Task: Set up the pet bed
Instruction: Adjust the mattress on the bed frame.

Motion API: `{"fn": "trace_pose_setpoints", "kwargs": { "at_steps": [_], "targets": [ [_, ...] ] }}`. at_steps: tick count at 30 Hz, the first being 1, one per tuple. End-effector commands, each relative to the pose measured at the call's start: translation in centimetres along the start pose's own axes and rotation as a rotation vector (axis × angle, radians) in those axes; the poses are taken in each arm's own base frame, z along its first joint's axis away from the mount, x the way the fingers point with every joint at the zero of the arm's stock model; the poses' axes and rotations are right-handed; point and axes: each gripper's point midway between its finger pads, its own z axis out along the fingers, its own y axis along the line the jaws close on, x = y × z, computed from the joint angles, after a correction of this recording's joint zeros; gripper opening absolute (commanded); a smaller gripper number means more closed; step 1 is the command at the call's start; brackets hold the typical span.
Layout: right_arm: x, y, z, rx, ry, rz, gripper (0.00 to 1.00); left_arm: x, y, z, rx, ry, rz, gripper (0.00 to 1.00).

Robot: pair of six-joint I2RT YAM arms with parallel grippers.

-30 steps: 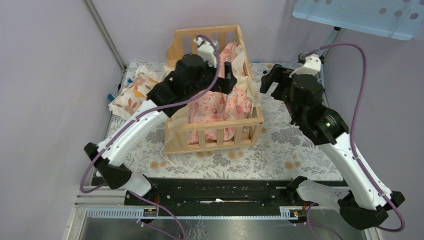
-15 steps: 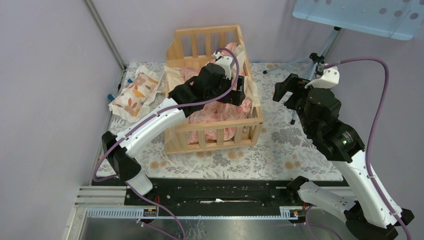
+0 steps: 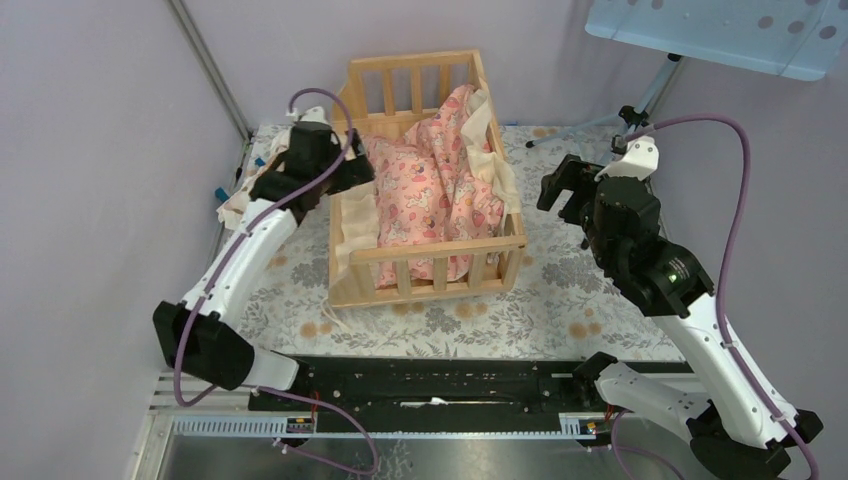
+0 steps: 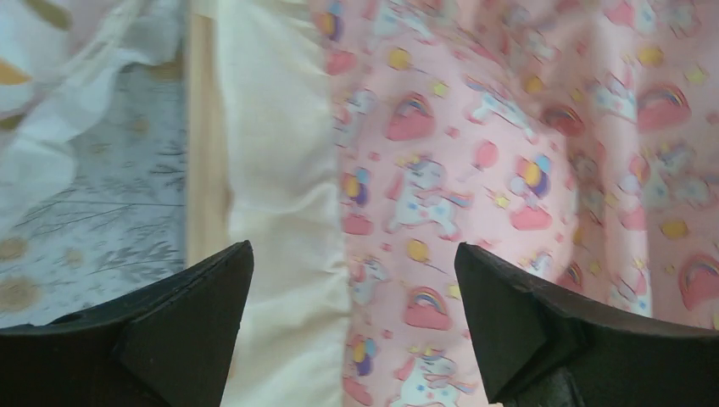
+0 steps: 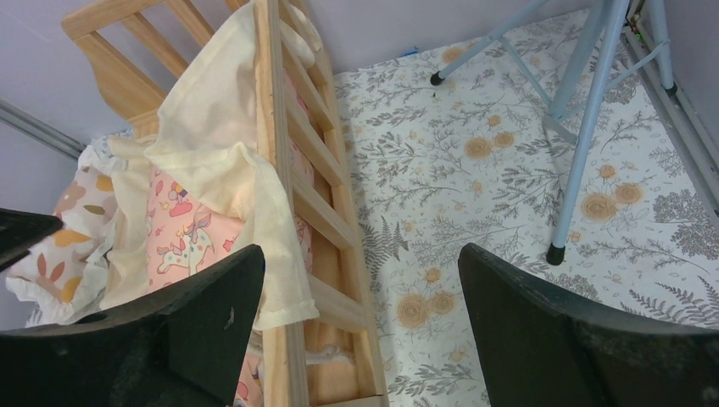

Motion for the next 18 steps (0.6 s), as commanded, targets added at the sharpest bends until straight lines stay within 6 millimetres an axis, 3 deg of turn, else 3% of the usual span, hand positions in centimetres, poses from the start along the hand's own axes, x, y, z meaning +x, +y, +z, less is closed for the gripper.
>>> {"fn": "trace_pose_setpoints", "kwargs": {
  "at_steps": [1, 7, 14, 18],
  "targets": [
    [0.3, 0.5, 0.2, -0.022, 0.003, 0.005, 0.91, 0.0, -0.8, -0.6, 0.114, 0.009, -0.08, 0.95],
    [0.8, 0.2, 0.2, -0.015, 0.013, -0.003, 0.92, 4.6, -2.1, 1.2, 0.249, 0.133, -0.118, 0.96],
    [0.8, 0.0, 0.0, -0.015, 0.006, -0.004, 0.92, 8.8, 0.8, 2.2, 0.142, 0.23, -0.099, 0.93],
    [1.1, 0.3, 0.3, -0.023, 0.013, -0.003, 0.92, 10.1, -0.1, 2.2, 0.211, 0.269, -0.12, 0.82]
  ]
}}
